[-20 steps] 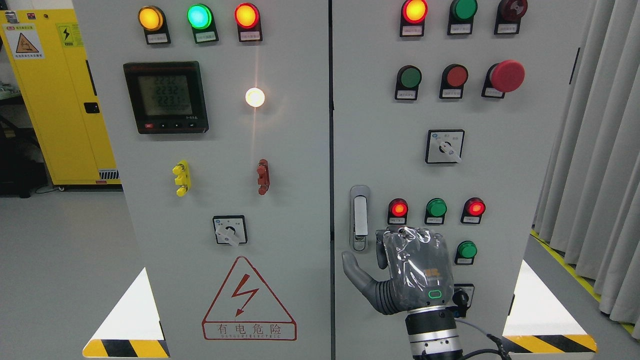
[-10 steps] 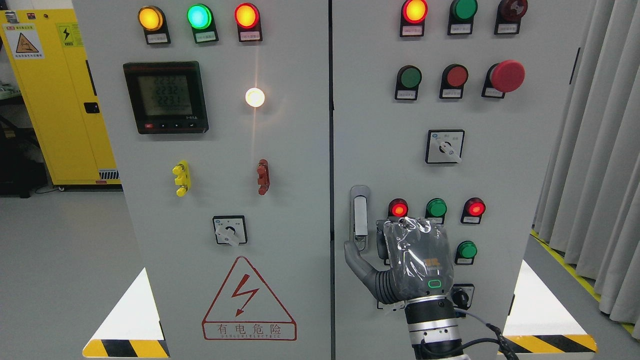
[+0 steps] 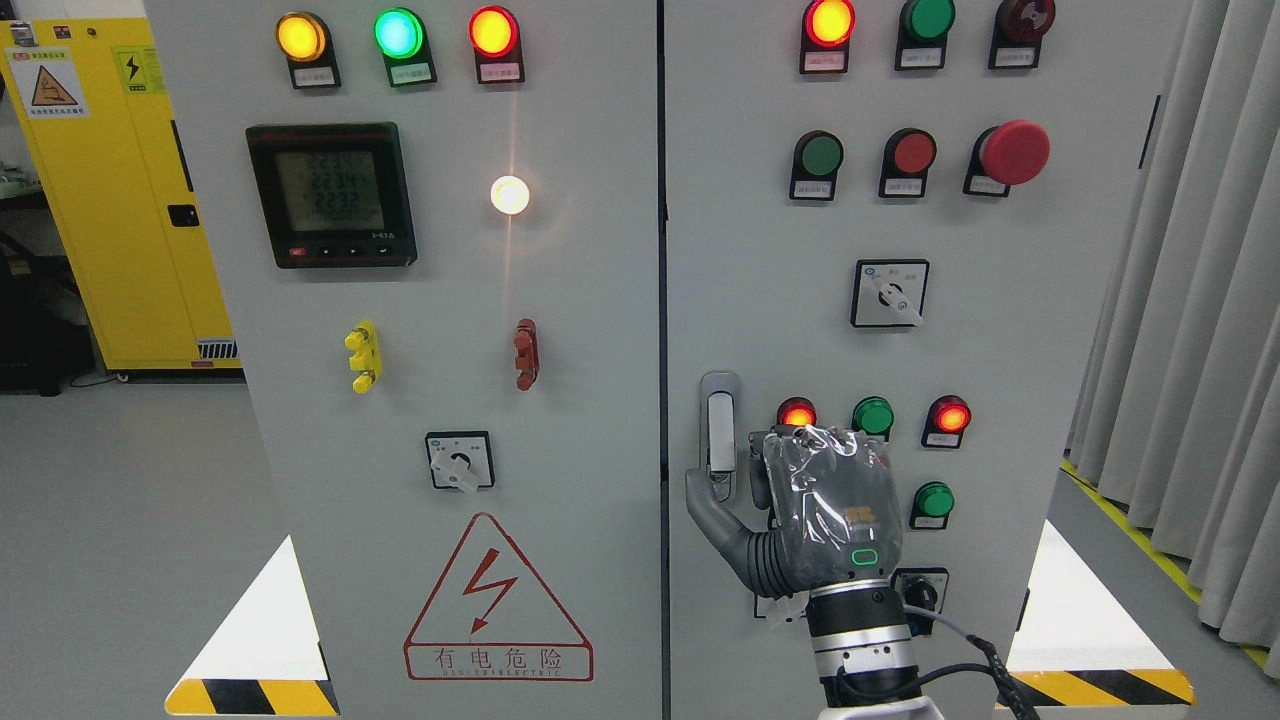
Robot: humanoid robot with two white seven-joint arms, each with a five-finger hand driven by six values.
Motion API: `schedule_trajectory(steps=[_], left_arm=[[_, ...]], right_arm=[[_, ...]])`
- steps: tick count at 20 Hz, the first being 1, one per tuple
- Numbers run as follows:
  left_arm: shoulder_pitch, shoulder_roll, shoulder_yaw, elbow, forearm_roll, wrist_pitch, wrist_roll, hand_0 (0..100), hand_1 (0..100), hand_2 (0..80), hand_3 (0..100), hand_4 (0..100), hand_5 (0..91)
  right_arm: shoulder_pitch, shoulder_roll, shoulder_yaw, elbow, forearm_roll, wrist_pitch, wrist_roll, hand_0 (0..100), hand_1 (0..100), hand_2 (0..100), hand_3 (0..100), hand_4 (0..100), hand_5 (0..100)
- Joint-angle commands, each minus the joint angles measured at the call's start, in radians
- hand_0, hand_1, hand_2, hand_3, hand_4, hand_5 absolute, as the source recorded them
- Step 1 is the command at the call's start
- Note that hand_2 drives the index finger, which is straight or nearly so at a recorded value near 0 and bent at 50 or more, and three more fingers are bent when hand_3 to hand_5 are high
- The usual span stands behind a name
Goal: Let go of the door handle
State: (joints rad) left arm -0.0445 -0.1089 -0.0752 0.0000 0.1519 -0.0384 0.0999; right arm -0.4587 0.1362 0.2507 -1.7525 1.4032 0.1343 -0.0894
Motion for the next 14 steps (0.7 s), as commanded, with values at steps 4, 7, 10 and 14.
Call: schedule_trajectory(steps=[4,7,10,14], left_arm=[[0.0,0.0,0.0,-0.012,0.0,0.0,0.0,12,56,0.0,0,0,0.0],[0.0,0.0,0.0,-0.012,0.0,0.0,0.0,12,56,0.0,0,0,0.0],[0.0,0.0,0.0,-0.012,0.0,0.0,0.0,12,56,0.0,0,0,0.0],[0.0,0.0,0.0,-0.012,0.0,0.0,0.0,12,56,0.0,0,0,0.0]], right_arm=[[-0.011,0.003,-0.001,0.027,0.002,0.001,0.0,34,32,94,100,100,100],[-0.018,0.003,-0.002,0.03,0.002,0.002,0.0,34,33,95,100,100,100],[-0.031,0.005,-0.001,0.034,0.002,0.002,0.002,34,34,95,100,100,100],[-0.035,0.006,-0.001,0.039,0.002,0.002,0.0,34,35,95,100,100,100]])
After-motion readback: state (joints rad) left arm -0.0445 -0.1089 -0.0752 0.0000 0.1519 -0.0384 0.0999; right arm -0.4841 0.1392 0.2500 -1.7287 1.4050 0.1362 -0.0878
